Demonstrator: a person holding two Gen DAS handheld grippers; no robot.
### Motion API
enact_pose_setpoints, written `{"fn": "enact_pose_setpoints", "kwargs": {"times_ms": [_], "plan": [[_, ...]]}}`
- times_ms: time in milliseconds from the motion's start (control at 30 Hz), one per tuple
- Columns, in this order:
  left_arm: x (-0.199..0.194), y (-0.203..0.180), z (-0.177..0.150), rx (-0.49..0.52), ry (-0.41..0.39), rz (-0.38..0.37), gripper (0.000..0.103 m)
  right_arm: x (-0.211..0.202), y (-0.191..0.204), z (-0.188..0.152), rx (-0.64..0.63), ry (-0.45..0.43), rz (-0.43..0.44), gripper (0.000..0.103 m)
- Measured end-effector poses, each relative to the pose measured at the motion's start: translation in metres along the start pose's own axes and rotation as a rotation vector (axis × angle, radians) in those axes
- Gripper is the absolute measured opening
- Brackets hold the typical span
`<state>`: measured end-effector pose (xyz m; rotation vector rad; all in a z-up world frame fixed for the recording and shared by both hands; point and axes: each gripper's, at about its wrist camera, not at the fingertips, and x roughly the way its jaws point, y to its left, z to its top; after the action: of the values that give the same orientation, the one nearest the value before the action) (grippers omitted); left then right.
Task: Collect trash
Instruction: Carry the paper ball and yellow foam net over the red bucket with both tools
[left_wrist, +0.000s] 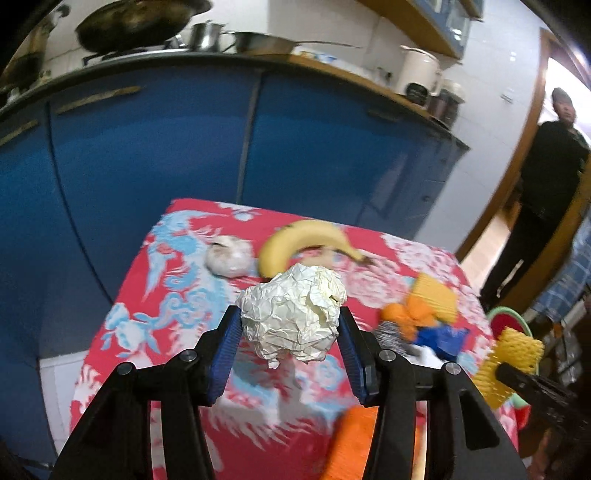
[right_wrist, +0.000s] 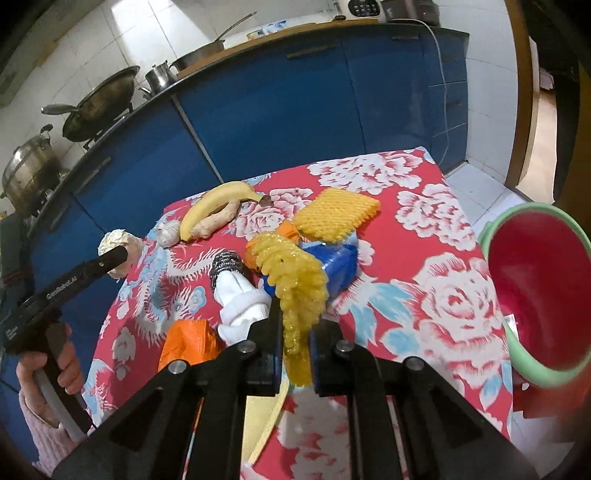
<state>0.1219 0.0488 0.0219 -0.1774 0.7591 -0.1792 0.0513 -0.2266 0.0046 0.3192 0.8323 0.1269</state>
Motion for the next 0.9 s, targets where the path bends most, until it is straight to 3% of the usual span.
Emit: {"fn": "enact_pose_setpoints", "kwargs": {"times_ms": [433,900], "plan": [[-0.018,-0.085,-0.013,0.112,0.007,-0.144,0.053,-0.039,-0.038,-0.009,0.078,-0.05,0.006,0.015],[-0.015,-0.182,-0.022,0.265,0.039,-0.262,0.053,-0.085,-0.103,-0.001,0.139,-0.127,-0.104,0.015]]}}
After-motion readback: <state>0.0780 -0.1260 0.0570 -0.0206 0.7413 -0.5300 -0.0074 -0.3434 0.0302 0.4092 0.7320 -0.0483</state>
